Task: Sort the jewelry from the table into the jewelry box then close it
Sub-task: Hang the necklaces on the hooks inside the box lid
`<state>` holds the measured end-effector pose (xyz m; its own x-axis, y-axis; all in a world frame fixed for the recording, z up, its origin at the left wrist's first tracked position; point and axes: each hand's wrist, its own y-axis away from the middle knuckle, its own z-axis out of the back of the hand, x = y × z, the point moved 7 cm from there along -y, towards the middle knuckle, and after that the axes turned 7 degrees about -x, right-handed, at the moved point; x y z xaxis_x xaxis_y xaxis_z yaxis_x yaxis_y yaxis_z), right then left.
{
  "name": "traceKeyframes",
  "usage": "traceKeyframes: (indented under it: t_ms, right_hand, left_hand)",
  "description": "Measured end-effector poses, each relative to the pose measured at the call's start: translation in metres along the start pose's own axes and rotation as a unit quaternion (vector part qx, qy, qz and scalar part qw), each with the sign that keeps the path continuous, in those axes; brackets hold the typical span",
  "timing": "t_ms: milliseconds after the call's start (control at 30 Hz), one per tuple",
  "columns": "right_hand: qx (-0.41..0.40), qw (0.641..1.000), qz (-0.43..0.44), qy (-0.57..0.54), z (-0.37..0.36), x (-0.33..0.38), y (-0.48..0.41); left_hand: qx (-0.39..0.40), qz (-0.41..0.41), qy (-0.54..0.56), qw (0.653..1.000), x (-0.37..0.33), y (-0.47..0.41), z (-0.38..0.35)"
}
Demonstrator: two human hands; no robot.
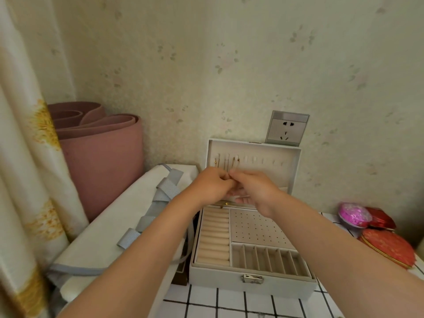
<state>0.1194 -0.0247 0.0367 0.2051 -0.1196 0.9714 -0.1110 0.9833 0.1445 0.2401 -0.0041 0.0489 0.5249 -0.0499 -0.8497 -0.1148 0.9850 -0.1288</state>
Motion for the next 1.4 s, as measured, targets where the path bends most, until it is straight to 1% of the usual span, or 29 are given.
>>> traceKeyframes:
  t_ms: [100,167,300,433,533,600,700,767,867,933,1000,1100,1200,1267,1333,1400]
  right_hand:
    - [0.000,1.000,0.005,-0.024,0.003,0.004,0.007]
    - [-0.005,1.000,0.006,-0.020,0.007,0.007,0.010]
    - [-0.046,0.996,0.051,0.057,0.019,0.018,0.016]
    - [-0.056,0.993,0.081,0.070,0.025,0.026,0.020]
    - [-0.062,0.989,0.097,0.092,0.028,0.030,0.019]
    - [-0.067,0.986,0.106,0.107,0.030,0.031,0.018]
    - [-0.070,0.986,0.106,0.110,0.035,0.030,0.017]
    - [-0.063,0.986,0.095,0.120,0.038,0.024,0.016]
    - [-0.009,0.981,0.065,0.182,0.033,0.007,0.019]
    - [0.047,0.969,0.069,0.231,0.024,-0.004,0.025]
    - [0.067,0.967,0.084,0.230,0.016,-0.011,0.027]
    - [0.040,0.973,0.109,0.201,0.014,-0.012,0.024]
    - [-0.001,0.966,0.118,0.232,0.019,-0.010,0.019]
    - [-0.019,0.960,0.125,0.251,0.023,-0.006,0.015]
    - [-0.041,0.956,0.132,0.258,0.028,0.003,0.012]
    - [-0.063,0.955,0.149,0.249,0.033,0.016,0.012]
  left_hand:
    - [0.045,0.023,0.017,0.999,0.002,0.006,-0.001]
    - [0.055,0.032,0.012,0.998,0.004,0.009,-0.002]
    - [0.043,0.016,-0.037,0.998,0.004,0.010,-0.007]
    - [0.010,0.016,0.030,0.999,0.000,0.011,-0.017]
    - [0.028,0.018,0.095,0.995,-0.003,0.016,-0.029]
    - [0.041,0.029,0.113,0.992,-0.002,0.017,-0.035]
    - [0.022,0.036,0.112,0.993,0.001,0.016,-0.034]
    - [0.027,0.033,0.100,0.994,0.002,0.017,-0.032]
    - [0.043,0.015,0.070,0.997,0.000,0.018,-0.028]
    - [0.030,0.003,0.061,0.998,-0.002,0.019,-0.024]
    - [0.021,-0.012,0.049,0.998,-0.006,0.019,-0.022]
    - [0.020,-0.037,0.018,0.999,-0.009,0.019,-0.020]
    - [0.005,-0.063,-0.018,0.998,-0.008,0.015,-0.017]
    - [-0.021,-0.099,-0.066,0.993,-0.006,0.013,-0.012]
    - [-0.052,-0.165,-0.155,0.973,-0.007,0.012,-0.008]
    - [-0.061,-0.235,-0.252,0.937,-0.005,0.013,-0.012]
